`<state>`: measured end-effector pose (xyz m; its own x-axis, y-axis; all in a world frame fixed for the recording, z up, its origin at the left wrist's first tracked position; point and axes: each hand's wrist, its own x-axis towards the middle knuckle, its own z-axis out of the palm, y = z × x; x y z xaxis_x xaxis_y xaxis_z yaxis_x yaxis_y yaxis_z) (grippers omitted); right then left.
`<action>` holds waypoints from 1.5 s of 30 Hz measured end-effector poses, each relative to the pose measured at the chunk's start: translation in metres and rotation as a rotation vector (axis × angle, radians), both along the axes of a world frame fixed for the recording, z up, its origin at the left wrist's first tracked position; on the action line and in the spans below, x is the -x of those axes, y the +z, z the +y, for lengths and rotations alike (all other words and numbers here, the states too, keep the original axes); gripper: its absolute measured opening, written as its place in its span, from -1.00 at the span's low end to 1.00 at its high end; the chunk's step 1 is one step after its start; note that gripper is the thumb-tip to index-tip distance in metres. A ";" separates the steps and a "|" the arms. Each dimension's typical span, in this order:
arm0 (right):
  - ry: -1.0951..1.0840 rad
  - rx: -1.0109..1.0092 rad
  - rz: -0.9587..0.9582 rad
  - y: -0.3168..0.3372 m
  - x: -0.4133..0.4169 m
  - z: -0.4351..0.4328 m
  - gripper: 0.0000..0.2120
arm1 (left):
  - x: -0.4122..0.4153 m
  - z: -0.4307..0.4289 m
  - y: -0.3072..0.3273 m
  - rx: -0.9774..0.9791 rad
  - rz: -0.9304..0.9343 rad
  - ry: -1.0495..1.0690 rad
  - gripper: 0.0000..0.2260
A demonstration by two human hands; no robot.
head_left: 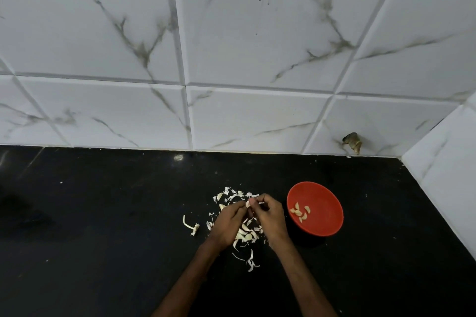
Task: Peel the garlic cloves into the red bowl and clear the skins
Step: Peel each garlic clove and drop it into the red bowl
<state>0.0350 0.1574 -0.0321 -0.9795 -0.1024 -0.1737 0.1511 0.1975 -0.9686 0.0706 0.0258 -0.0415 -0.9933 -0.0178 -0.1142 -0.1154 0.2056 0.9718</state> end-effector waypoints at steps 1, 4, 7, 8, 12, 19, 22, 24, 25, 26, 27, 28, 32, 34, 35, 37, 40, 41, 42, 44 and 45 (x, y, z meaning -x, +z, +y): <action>0.011 0.050 -0.034 0.001 -0.001 0.000 -0.85 | 0.000 0.001 0.003 -0.048 -0.017 -0.004 -0.75; 0.024 0.199 -0.114 0.004 -0.005 -0.001 -0.84 | -0.001 0.001 0.007 -0.136 -0.061 0.003 -0.74; 0.016 0.340 -0.161 0.009 -0.007 -0.004 -0.85 | -0.001 0.001 0.014 -0.207 -0.080 -0.006 -0.78; 0.017 0.350 -0.162 0.010 -0.008 -0.004 -0.85 | 0.000 0.001 0.015 -0.216 -0.082 0.003 -0.77; 0.005 0.432 -0.171 0.016 -0.009 -0.008 -0.87 | 0.003 0.002 0.023 -0.257 -0.074 0.043 -0.74; 0.043 0.516 -0.176 0.022 -0.009 -0.012 -0.87 | 0.003 0.003 0.027 -0.285 -0.036 0.083 -0.71; 0.058 0.547 -0.203 0.022 -0.006 -0.009 -0.81 | 0.006 -0.003 0.033 -0.247 0.011 0.072 -0.69; 0.072 0.472 -0.143 0.024 -0.004 -0.005 -0.77 | 0.008 -0.006 0.039 -0.207 0.050 0.076 -0.72; 0.081 0.409 -0.081 0.024 -0.002 -0.003 -0.78 | 0.008 -0.007 0.040 -0.185 0.063 0.082 -0.74; 0.090 0.341 -0.008 0.024 -0.001 -0.001 -0.80 | 0.009 -0.008 0.041 -0.169 0.073 0.096 -0.75; 0.095 0.275 0.067 0.023 0.001 0.000 -0.82 | 0.009 -0.008 0.040 -0.161 0.082 0.110 -0.74; 0.096 0.218 0.134 0.022 0.002 0.000 -0.84 | 0.009 -0.009 0.039 -0.158 0.092 0.118 -0.74; 0.142 0.152 0.244 0.024 0.003 -0.001 -0.85 | 0.010 -0.010 0.042 -0.090 0.123 0.085 -0.75; 0.134 0.191 0.222 0.025 0.003 -0.001 -0.86 | 0.011 -0.010 0.047 -0.036 0.146 0.056 -0.74; 0.108 0.248 0.184 0.025 0.002 -0.003 -0.88 | 0.011 -0.010 0.048 -0.013 0.152 0.053 -0.74; 0.053 0.394 0.081 0.026 -0.002 -0.008 -0.86 | 0.011 -0.011 0.048 -0.007 0.143 0.067 -0.72; 0.014 0.563 -0.114 0.023 -0.006 -0.016 -0.79 | 0.010 -0.010 0.045 -0.053 0.116 0.082 -0.71; 0.009 0.606 -0.172 0.022 -0.007 -0.018 -0.79 | 0.010 -0.010 0.045 -0.069 0.112 0.081 -0.70; 0.004 0.661 -0.221 0.021 -0.007 -0.020 -0.79 | 0.010 -0.010 0.045 -0.087 0.109 0.078 -0.70; -0.029 0.819 -0.291 0.023 -0.007 -0.023 -0.83 | 0.011 -0.011 0.043 -0.107 0.100 0.076 -0.69; -0.055 0.882 -0.308 0.026 -0.006 -0.023 -0.84 | 0.011 -0.014 0.041 -0.105 0.093 0.081 -0.69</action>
<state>0.0406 0.1347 -0.0057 -0.9105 -0.2755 -0.3084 0.4135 -0.6049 -0.6805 0.0601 0.0122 -0.0001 -0.9954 -0.0913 -0.0276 -0.0365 0.0965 0.9947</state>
